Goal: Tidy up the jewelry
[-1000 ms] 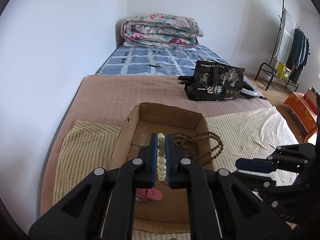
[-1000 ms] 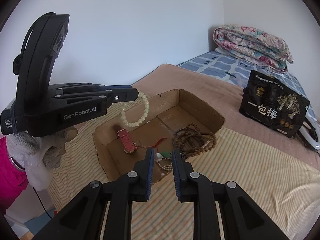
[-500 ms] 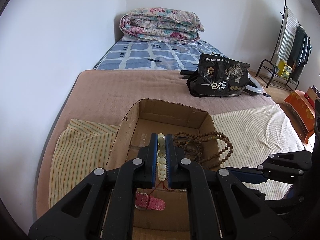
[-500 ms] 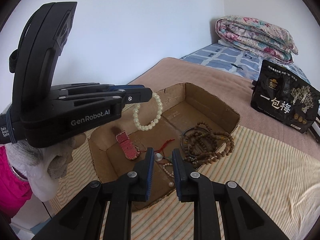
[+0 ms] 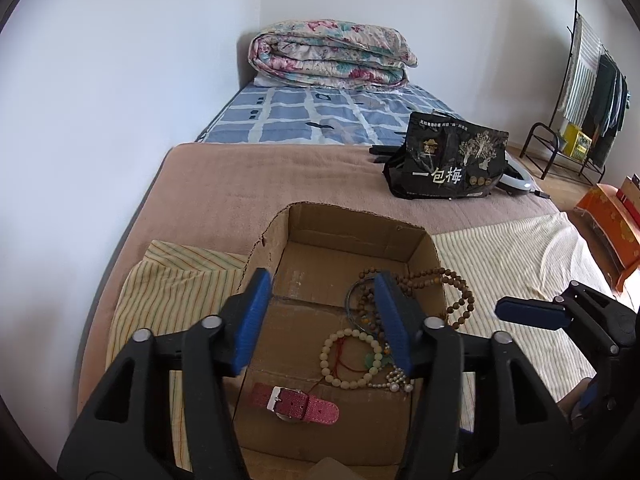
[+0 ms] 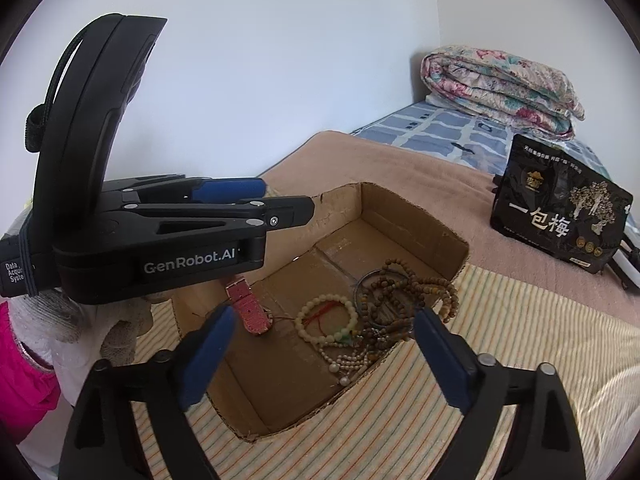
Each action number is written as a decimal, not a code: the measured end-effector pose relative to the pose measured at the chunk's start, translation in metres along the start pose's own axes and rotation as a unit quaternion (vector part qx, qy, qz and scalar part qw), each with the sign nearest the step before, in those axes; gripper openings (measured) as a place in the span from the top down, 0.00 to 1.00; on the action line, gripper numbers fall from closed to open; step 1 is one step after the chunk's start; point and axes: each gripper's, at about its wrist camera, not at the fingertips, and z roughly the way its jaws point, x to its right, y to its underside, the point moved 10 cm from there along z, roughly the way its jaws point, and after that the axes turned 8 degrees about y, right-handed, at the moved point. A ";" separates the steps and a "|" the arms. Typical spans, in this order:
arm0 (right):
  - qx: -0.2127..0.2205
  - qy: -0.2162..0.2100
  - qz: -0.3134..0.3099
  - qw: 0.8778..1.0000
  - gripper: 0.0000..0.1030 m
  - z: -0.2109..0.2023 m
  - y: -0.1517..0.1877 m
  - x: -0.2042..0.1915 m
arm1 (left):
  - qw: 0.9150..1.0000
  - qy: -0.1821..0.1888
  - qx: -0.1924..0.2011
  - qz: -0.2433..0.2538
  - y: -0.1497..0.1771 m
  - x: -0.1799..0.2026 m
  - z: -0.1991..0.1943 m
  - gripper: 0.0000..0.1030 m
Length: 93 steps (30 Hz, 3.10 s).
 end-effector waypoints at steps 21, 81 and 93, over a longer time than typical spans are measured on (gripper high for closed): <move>0.012 0.020 0.015 1.000 0.00 -0.016 -0.003 0.011 | 1.000 -0.005 0.010 0.006 0.000 0.010 -0.019 0.40; 0.142 0.141 0.067 0.978 0.00 -0.223 0.009 0.078 | 0.986 -0.098 0.122 0.057 0.023 0.113 -0.206 0.10; 0.136 0.151 0.072 0.976 0.00 -0.220 0.015 0.085 | 0.984 -0.104 0.124 0.070 0.023 0.117 -0.206 0.10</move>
